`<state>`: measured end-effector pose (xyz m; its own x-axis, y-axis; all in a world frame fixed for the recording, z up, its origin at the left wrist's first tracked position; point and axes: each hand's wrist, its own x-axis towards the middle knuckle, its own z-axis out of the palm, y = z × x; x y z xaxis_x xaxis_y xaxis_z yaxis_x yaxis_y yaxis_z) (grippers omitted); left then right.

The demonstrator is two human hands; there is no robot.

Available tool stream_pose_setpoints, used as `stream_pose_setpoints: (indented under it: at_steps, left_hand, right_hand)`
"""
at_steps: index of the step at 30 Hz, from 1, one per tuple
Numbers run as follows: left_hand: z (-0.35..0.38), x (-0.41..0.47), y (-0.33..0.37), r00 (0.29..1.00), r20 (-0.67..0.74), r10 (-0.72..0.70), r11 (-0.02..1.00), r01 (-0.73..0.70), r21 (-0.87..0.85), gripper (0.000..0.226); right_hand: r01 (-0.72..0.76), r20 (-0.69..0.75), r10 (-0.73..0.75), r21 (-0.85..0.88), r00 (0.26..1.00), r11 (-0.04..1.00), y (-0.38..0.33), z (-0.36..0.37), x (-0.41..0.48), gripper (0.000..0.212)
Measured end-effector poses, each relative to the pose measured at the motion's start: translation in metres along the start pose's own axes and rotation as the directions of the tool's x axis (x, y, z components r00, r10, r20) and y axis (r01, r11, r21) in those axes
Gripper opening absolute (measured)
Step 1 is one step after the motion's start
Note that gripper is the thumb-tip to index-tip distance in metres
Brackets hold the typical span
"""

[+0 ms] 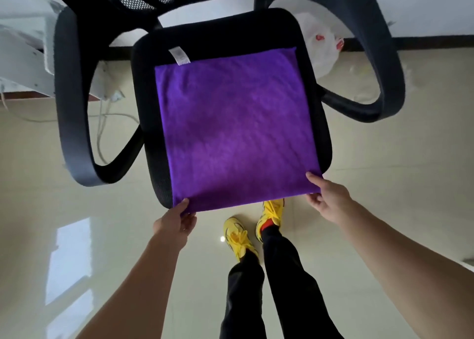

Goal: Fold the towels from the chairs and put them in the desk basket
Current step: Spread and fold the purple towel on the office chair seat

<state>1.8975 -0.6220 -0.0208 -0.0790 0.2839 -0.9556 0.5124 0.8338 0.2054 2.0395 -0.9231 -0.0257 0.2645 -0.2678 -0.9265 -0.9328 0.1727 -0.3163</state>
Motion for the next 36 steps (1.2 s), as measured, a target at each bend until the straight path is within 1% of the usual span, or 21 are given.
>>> stream_pose_setpoints:
  at_steps: [2,4,7,10,12,15,16,17,18,20,22,24,26,28,29,30,32,34,36]
  left_hand:
    - [-0.007,-0.001,-0.004,1.000,0.027,-0.005,1.000,0.006,-0.025,0.016]
    - [-0.014,-0.009,-0.008,0.999,0.033,0.008,1.000,-0.007,-0.028,0.015]
    - [-0.026,-0.029,-0.014,0.999,0.019,0.030,0.999,-0.030,-0.036,0.012]
    - [-0.035,-0.051,-0.016,0.998,-0.023,0.053,0.998,-0.054,-0.037,0.011]
    - [-0.034,-0.061,-0.010,0.988,-0.079,0.133,0.991,-0.132,0.008,0.011]
    - [-0.020,-0.077,0.020,0.943,-0.113,0.312,0.950,-0.311,0.032,0.012]
    - [-0.013,-0.083,0.032,0.928,-0.097,0.358,0.933,-0.358,0.019,0.011]
    - [-0.005,-0.088,0.046,0.917,-0.069,0.393,0.919,-0.393,0.003,0.009]
    - [0.003,-0.093,0.060,0.909,-0.039,0.415,0.909,-0.416,-0.020,0.011]
    - [0.019,-0.098,0.087,0.907,0.025,0.421,0.904,-0.417,-0.093,0.015]
    - [0.034,-0.096,0.112,0.914,0.076,0.398,0.910,-0.384,-0.155,0.012]
    - [0.048,-0.087,0.134,0.918,0.115,0.379,0.917,-0.356,-0.180,0.012]
    - [0.061,-0.077,0.153,0.920,0.149,0.361,0.925,-0.334,-0.181,0.013]
    - [0.075,-0.065,0.170,0.923,0.158,0.350,0.931,-0.323,-0.171,0.011]
    - [0.080,-0.060,0.176,0.924,0.147,0.354,0.930,-0.331,-0.158,0.010]
    - [0.088,-0.056,0.181,0.921,0.136,0.365,0.927,-0.347,-0.138,0.010]
    - [0.103,-0.051,0.188,0.896,0.104,0.432,0.902,-0.429,-0.046,0.016]
    - [0.117,-0.045,0.190,0.851,0.062,0.521,0.841,-0.524,0.135,0.021]
    - [0.124,-0.036,0.192,0.804,0.014,0.594,0.767,-0.572,0.291,0.016]
  right_hand:
    - [0.015,-0.005,-0.015,-0.037,1.000,0.999,0.001,-0.007,-0.006,0.037]
    - [0.029,-0.009,-0.029,-0.067,1.000,0.997,0.002,-0.015,-0.014,0.037]
    - [0.043,-0.028,-0.045,-0.078,0.999,0.996,0.005,-0.023,-0.034,0.035]
    - [0.069,-0.094,-0.074,-0.063,0.993,0.996,0.005,-0.024,-0.056,0.026]
    - [0.137,-0.135,-0.146,-0.073,0.980,0.988,0.000,-0.021,-0.071,0.022]
    - [0.289,-0.124,-0.296,-0.072,0.947,0.955,-0.022,-0.009,-0.090,0.022]
    - [0.329,-0.109,-0.332,-0.052,0.937,0.943,-0.033,-0.004,-0.094,0.022]
    - [0.352,-0.087,-0.354,-0.044,0.931,0.935,-0.046,0.002,-0.097,0.020]
    - [0.358,-0.057,-0.360,-0.041,0.931,0.933,-0.060,0.010,-0.100,0.014]
    - [0.319,-0.005,-0.319,0.022,0.948,0.948,-0.085,0.026,-0.100,0.004]
    - [0.252,0.057,-0.262,0.135,0.963,0.958,-0.107,0.044,-0.095,0.007]
    - [0.201,0.126,-0.232,0.216,0.965,0.955,-0.127,0.061,-0.087,0.009]
    - [0.170,0.183,-0.221,0.258,0.958,0.951,-0.144,0.075,-0.078,0.008]
    - [0.153,0.209,-0.211,0.262,0.955,0.953,-0.159,0.088,-0.066,0.014]
    - [0.166,0.204,-0.218,0.243,0.954,0.956,-0.163,0.093,-0.062,0.017]
    - [0.199,0.185,-0.233,0.186,0.955,0.962,-0.168,0.100,-0.055,0.018]
    - [0.306,0.118,-0.302,-0.024,0.946,0.952,-0.173,0.112,-0.042,0.016]
    - [0.408,0.086,-0.399,-0.227,0.913,0.884,-0.176,0.122,-0.028,0.016]
    - [0.484,0.089,-0.484,-0.341,0.870,0.806,-0.178,0.127,-0.014,0.021]
